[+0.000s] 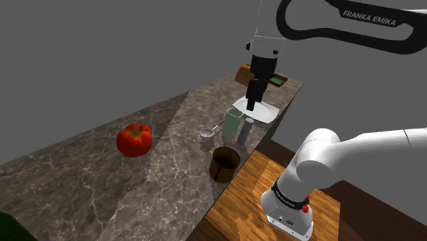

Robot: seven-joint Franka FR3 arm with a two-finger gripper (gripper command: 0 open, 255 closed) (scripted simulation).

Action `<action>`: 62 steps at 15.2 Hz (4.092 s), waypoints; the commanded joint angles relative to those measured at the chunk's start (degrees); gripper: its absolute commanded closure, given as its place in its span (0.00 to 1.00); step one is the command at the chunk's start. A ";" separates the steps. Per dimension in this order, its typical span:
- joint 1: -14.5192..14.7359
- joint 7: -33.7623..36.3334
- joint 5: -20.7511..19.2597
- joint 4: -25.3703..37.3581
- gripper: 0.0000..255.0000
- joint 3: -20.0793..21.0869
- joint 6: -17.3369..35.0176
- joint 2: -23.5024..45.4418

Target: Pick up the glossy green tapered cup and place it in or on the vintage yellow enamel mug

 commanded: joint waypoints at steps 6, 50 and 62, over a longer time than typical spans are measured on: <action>-1.70 -3.63 -3.55 -5.14 0.00 -2.60 10.35 3.27; -5.49 -9.87 -9.58 -9.42 1.00 -8.25 32.07 16.22; -5.35 -10.20 -9.14 -1.81 1.00 -7.76 22.02 13.78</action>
